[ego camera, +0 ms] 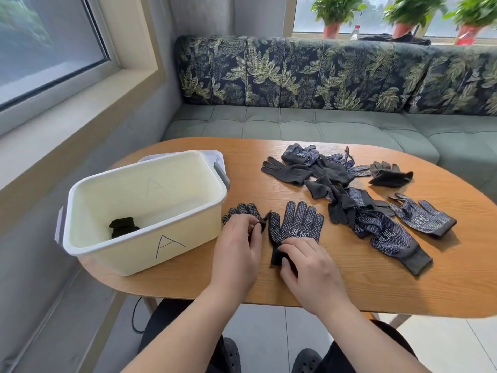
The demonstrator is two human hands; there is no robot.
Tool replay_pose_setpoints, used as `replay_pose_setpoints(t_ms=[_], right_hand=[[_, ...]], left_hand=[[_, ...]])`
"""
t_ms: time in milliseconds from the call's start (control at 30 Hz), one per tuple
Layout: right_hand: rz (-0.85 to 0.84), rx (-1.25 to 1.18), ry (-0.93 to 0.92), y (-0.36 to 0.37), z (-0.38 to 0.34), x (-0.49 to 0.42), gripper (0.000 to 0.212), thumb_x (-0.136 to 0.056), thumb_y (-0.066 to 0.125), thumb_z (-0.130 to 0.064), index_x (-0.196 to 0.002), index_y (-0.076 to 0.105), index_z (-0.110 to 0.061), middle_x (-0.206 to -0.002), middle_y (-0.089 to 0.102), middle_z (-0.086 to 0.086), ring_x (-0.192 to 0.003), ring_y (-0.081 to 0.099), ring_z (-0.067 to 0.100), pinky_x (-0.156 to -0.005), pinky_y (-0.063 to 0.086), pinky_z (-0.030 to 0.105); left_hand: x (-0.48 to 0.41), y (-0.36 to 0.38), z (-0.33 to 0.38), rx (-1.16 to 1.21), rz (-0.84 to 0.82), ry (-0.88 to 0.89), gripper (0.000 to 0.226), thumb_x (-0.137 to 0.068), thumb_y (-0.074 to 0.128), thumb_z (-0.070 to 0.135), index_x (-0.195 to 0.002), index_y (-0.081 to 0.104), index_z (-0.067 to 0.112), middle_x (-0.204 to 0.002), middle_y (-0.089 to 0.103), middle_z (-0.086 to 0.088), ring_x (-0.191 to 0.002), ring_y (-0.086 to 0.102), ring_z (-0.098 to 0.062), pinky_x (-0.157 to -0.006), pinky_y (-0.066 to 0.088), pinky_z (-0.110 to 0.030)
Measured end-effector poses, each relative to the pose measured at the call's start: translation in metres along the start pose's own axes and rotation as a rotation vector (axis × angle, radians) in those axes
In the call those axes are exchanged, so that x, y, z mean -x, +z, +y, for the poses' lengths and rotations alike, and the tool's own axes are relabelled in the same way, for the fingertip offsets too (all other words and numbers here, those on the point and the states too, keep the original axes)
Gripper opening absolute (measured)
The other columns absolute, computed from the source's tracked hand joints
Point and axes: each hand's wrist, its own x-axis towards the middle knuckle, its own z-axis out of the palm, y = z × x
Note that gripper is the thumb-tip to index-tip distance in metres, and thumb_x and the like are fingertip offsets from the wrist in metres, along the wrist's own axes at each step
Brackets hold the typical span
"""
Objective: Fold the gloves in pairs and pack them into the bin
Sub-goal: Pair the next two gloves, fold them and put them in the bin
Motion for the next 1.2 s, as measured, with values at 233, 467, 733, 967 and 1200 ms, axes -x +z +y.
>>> replay_pose_setpoints(t_ms=[233,467,733,967,1200], right_hand=[[-0.032,-0.124,0.142,-0.007,-0.002,-0.004,0.057,-0.092,0.069,-0.045,-0.141,0.057,-0.018,-0.13,0.059,-0.01,-0.124,0.053,0.014,-0.108,0.045,0.031],[0.288,-0.604,0.712,-0.019,0.01,-0.008,0.036,-0.106,0.055,-0.046,-0.08,0.061,-0.022,-0.072,0.057,-0.008,-0.073,0.053,0.021,-0.067,0.041,0.034],[0.612,-0.909,1.114,-0.025,0.024,-0.018,0.026,-0.107,0.059,-0.034,-0.113,0.068,-0.009,-0.106,0.068,0.007,-0.101,0.06,0.03,-0.089,0.039,0.038],[0.637,-0.916,1.174,-0.032,0.015,-0.023,0.028,-0.108,0.056,-0.033,-0.085,0.059,-0.018,-0.084,0.061,-0.004,-0.08,0.056,0.02,-0.083,0.036,0.035],[0.576,-0.892,1.16,-0.024,0.024,-0.022,0.029,-0.107,0.057,-0.042,-0.114,0.06,-0.014,-0.114,0.066,0.008,-0.11,0.058,0.029,-0.099,0.04,0.04]], left_hand=[[-0.007,0.009,0.054,0.352,-0.108,-0.215,0.007,-0.1,0.071,0.026,-0.095,0.068,0.03,-0.088,0.072,0.017,-0.089,0.068,-0.005,-0.082,0.053,-0.023],[0.007,0.034,0.029,-0.09,-0.294,0.036,0.047,-0.103,0.05,0.05,-0.143,0.056,0.025,-0.15,0.048,0.006,-0.146,0.039,-0.017,-0.122,0.034,-0.037],[0.005,0.023,-0.016,-0.387,-0.619,0.157,0.065,-0.109,0.04,0.053,-0.167,0.023,0.029,-0.171,0.033,0.01,-0.163,0.013,-0.02,-0.133,0.001,-0.042],[0.015,0.017,-0.032,-0.479,-0.49,0.112,0.068,-0.101,0.026,0.066,-0.155,0.049,0.031,-0.166,0.039,0.006,-0.159,0.02,-0.028,-0.132,0.013,-0.047],[0.021,0.016,-0.031,-0.385,-0.344,0.269,0.041,-0.104,0.053,0.047,-0.134,0.067,0.022,-0.144,0.058,0.003,-0.145,0.045,-0.025,-0.12,0.039,-0.048]])
